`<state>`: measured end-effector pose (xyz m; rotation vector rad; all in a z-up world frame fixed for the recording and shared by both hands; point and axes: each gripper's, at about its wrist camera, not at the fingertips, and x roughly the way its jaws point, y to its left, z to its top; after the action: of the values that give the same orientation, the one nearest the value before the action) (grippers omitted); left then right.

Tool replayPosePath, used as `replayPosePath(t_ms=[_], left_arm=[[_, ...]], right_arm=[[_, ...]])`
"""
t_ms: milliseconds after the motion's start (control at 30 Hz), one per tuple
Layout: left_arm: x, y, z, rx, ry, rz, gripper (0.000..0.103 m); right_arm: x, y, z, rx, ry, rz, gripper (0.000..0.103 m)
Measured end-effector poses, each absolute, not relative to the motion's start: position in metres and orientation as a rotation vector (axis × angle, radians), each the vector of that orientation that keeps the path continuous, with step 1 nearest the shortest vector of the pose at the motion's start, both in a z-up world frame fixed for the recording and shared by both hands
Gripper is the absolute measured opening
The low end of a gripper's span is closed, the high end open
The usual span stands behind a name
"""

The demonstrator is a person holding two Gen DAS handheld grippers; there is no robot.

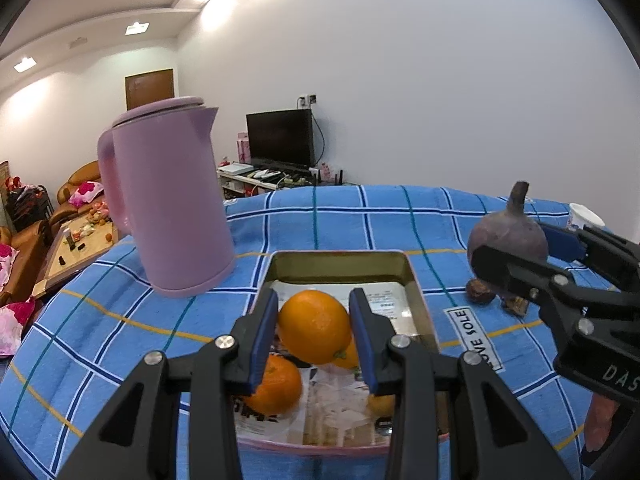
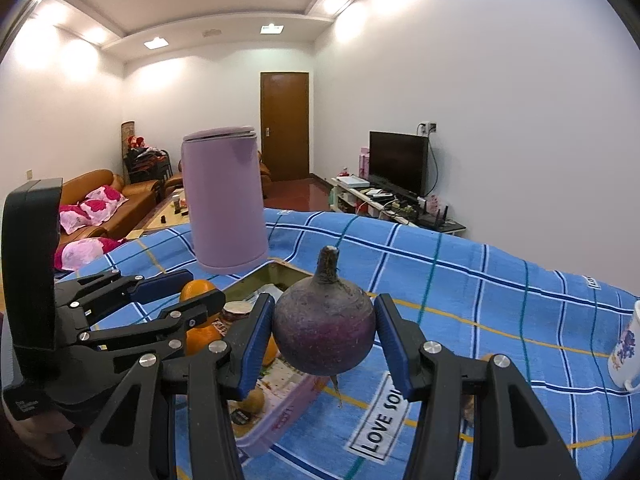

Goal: Organize fruits
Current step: 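Open the left tool releasing the orange into the tray while the right tool drops the turnip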

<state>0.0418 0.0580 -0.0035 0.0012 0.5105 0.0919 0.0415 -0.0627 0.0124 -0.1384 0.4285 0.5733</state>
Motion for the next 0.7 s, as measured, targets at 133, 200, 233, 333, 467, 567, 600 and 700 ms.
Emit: replayPosePath(t_ms=[133,200,233,333,467,567,600,700], left_arm=[[0.042,0.064,-0.006,-0.002,0.518,0.099,0.038],[0.043,0.067,-0.007,-0.003,0.522,0.104,0.038],[0.042,0.068,-0.007,-0.004,0.524,0.105,0.038],[0.042,0.073,-0.008,-0.010,0.527,0.110,0.038],[0.044,0.085,-0.010,-0.037,0.538,0.105,0.038],[0.049,0.092,-0.011,-0.053,0.551,0.095,0.038],[0.051,0.093,-0.010,-0.051,0.550,0.093,0.038],[0.054,0.092,-0.009,-0.048,0.550,0.078,0.038]], right_arm=[[0.043,-0.051,0.009,-0.147,0.442,0.592,0.053],[0.046,-0.047,0.008,-0.147,0.448,0.599,0.053],[0.047,-0.046,0.007,-0.147,0.452,0.602,0.053],[0.049,-0.041,0.004,-0.144,0.467,0.609,0.053],[0.054,-0.036,-0.002,-0.143,0.490,0.612,0.053],[0.057,-0.031,-0.006,-0.147,0.504,0.614,0.053],[0.057,-0.030,-0.008,-0.148,0.508,0.616,0.053],[0.060,-0.025,-0.013,-0.154,0.524,0.622,0.053]])
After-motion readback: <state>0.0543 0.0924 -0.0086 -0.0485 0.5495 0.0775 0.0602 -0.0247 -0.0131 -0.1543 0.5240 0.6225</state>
